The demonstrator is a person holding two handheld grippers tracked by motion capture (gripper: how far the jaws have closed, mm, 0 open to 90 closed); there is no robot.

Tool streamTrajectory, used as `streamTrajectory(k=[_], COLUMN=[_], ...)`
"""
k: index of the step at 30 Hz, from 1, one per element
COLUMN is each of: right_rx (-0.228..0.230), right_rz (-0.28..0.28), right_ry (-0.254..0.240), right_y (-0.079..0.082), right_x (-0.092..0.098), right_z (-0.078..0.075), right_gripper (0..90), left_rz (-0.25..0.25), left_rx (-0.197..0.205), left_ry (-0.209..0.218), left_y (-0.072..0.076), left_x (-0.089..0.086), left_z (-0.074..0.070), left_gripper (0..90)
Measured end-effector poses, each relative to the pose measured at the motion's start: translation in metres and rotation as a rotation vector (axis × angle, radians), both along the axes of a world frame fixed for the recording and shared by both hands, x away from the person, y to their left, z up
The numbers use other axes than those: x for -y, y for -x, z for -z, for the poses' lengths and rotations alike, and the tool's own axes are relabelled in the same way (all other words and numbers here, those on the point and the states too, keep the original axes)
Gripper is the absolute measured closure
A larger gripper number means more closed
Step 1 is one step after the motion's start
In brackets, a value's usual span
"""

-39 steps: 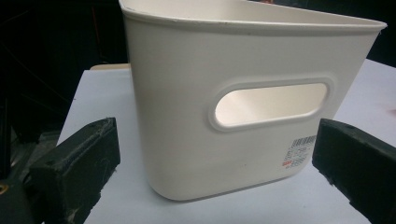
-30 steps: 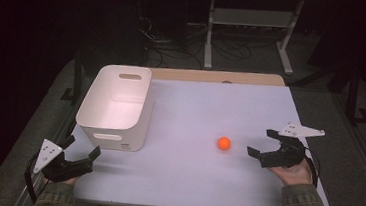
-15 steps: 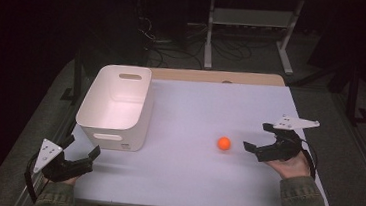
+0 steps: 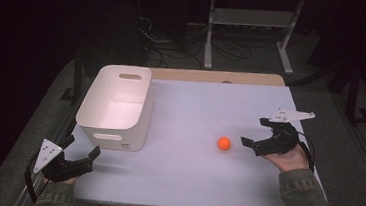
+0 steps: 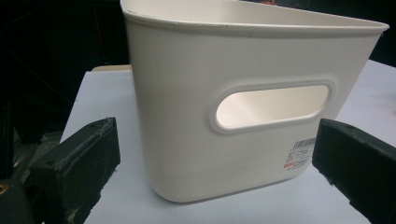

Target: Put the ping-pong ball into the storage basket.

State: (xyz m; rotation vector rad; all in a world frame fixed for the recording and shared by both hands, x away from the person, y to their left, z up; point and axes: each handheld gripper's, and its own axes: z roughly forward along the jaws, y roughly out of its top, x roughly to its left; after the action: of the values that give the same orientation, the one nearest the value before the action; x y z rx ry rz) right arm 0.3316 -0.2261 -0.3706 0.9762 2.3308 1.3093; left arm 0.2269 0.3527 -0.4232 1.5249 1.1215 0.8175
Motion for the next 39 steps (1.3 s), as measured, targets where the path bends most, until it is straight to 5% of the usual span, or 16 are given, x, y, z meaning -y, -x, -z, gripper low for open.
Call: streamTrajectory(k=[39], right_rx=[-0.076], right_rz=[-0.091], right_ry=[0.072], right_y=[-0.042], right_x=[-0.030], right_z=[0.005], right_gripper=[0.0], left_rz=[0.001], left_rx=[-0.001], left_ry=[-0.002], left_y=[0.000], left_x=[0.000], left_z=[0.000], left_gripper=[0.3])
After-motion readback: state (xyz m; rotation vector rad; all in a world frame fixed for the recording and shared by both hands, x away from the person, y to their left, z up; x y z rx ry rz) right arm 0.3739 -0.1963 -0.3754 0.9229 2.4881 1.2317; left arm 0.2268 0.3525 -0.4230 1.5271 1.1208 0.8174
